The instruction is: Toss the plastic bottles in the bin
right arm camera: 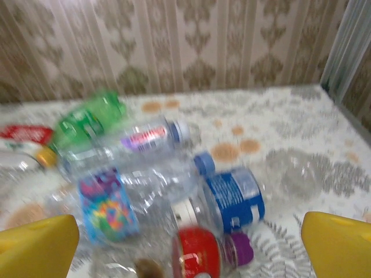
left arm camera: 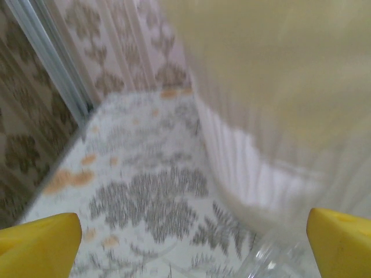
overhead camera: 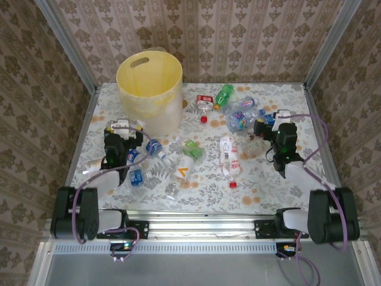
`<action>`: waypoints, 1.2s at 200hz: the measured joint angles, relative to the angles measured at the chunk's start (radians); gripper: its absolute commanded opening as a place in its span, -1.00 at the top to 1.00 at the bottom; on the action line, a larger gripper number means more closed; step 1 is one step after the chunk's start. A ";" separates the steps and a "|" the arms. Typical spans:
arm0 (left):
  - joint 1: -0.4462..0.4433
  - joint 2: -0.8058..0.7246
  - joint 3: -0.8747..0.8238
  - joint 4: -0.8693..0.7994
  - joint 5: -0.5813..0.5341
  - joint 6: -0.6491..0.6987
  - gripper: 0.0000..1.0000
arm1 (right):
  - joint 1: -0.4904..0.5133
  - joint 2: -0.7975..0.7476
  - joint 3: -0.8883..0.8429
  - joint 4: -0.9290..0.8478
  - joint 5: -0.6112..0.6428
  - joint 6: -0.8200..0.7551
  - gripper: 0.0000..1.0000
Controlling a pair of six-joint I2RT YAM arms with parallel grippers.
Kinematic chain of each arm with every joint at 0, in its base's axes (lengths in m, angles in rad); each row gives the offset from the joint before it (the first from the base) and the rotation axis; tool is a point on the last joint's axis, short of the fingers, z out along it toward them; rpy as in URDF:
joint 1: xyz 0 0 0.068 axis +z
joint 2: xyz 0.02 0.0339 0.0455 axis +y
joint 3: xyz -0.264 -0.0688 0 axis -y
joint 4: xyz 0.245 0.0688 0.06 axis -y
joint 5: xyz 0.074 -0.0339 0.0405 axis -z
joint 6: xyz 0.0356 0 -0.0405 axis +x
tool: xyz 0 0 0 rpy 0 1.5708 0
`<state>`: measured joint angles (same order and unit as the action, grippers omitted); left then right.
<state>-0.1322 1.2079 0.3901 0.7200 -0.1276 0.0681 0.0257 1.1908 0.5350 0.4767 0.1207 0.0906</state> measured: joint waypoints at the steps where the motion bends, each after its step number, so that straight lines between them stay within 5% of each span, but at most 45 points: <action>1: -0.003 -0.007 0.001 -0.003 -0.002 0.000 -1.00 | 0.001 -0.006 0.002 -0.005 0.000 0.002 -1.00; 58: -0.105 -0.330 0.001 -0.202 -0.024 -0.061 -1.00 | 0.052 -0.228 0.019 -0.312 -0.031 0.074 -1.00; 113: -0.134 -0.548 0.040 -0.489 0.137 -0.166 -1.00 | 0.064 -0.422 0.049 -0.485 -0.188 0.108 -1.00; 165: -0.239 -0.560 0.154 -0.709 0.261 -0.266 -1.00 | 0.134 -0.377 0.173 -0.602 -0.356 0.134 -1.00; 240: -0.468 -0.407 0.372 -1.068 0.164 -0.350 -1.00 | 0.307 -0.180 0.333 -0.821 -0.400 0.196 -1.00</action>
<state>-0.5999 0.8009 0.7624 -0.3477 0.0360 -0.2817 0.3332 1.0111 0.8680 -0.3439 -0.2794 0.2863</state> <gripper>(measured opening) 0.993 0.999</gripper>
